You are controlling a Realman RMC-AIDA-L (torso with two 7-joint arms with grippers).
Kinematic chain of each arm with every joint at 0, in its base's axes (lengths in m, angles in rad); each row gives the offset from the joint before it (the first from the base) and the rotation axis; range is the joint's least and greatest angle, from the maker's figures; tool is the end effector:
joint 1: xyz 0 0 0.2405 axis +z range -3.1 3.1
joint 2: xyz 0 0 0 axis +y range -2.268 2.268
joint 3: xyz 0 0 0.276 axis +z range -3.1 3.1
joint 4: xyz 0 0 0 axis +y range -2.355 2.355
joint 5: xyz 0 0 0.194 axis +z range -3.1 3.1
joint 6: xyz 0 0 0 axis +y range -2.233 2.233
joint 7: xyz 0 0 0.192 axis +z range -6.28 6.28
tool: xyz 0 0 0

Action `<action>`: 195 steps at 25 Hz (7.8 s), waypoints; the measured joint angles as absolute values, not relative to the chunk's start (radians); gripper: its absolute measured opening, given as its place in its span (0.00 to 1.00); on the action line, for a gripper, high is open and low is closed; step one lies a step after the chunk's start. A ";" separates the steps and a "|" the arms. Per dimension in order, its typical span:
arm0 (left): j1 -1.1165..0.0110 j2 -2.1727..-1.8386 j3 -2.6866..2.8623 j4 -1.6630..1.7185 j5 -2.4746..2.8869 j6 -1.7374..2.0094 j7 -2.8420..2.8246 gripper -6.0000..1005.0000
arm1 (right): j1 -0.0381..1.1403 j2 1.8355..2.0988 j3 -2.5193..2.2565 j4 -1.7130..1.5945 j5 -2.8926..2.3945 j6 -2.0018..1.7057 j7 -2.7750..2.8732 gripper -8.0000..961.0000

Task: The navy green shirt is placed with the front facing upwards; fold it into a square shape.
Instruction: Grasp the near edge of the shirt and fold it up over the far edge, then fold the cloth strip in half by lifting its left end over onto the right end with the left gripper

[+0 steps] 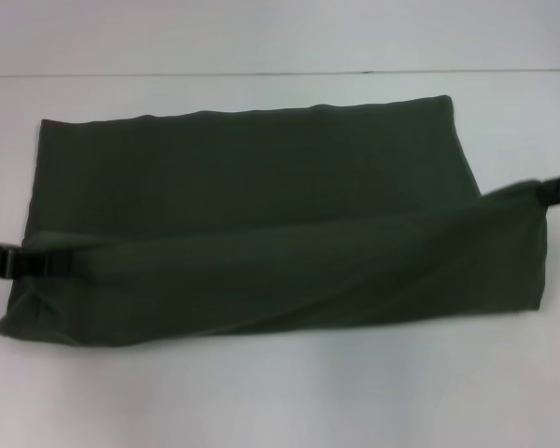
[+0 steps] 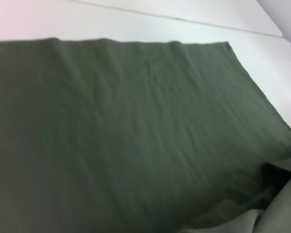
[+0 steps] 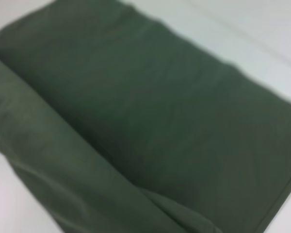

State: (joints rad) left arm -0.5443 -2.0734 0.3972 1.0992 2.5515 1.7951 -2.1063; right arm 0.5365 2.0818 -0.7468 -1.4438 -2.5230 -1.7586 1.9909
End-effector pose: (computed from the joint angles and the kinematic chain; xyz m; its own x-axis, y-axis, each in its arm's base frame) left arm -0.3075 0.3274 0.0242 0.4715 0.8323 0.2916 0.8817 -0.4382 -0.1751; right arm 0.2586 0.3558 0.0443 0.8478 -0.5295 -0.0273 -0.4859 -0.7553 -0.4398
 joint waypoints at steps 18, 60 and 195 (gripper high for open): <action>-0.564 -2.084 0.472 1.046 2.381 1.462 -2.083 0.09 | 0.506 2.089 -0.738 -1.276 -2.336 -1.386 1.907 0.02; -0.630 -2.157 0.819 0.927 2.354 0.740 -2.047 0.09 | 0.642 2.092 -1.072 -0.842 -2.201 -0.603 1.719 0.02; -0.351 -2.160 0.468 0.745 2.046 1.097 -1.255 0.01 | 0.325 2.083 -0.705 -1.155 -2.145 -1.558 2.031 0.95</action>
